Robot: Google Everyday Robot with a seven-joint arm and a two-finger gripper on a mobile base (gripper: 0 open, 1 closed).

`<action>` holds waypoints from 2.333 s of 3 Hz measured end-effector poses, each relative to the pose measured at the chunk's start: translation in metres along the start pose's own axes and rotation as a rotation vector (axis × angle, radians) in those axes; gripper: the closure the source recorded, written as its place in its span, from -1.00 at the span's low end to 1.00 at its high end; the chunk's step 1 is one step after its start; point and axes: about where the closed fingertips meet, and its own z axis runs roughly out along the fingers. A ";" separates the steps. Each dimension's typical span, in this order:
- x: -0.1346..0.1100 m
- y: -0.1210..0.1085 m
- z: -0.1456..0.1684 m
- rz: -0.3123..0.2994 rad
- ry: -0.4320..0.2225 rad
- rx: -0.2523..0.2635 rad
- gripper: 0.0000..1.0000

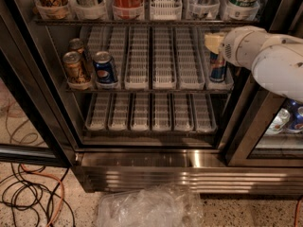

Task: Pick redbull can from middle shelf of fridge

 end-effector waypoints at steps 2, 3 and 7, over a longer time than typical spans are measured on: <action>-0.006 0.028 0.003 -0.001 0.004 -0.052 1.00; 0.011 0.027 0.009 0.064 0.065 -0.109 1.00; 0.000 0.055 -0.004 0.191 0.086 -0.287 1.00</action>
Offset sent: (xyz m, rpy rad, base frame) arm -0.0283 0.0534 0.0035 0.0362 0.0784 0.2656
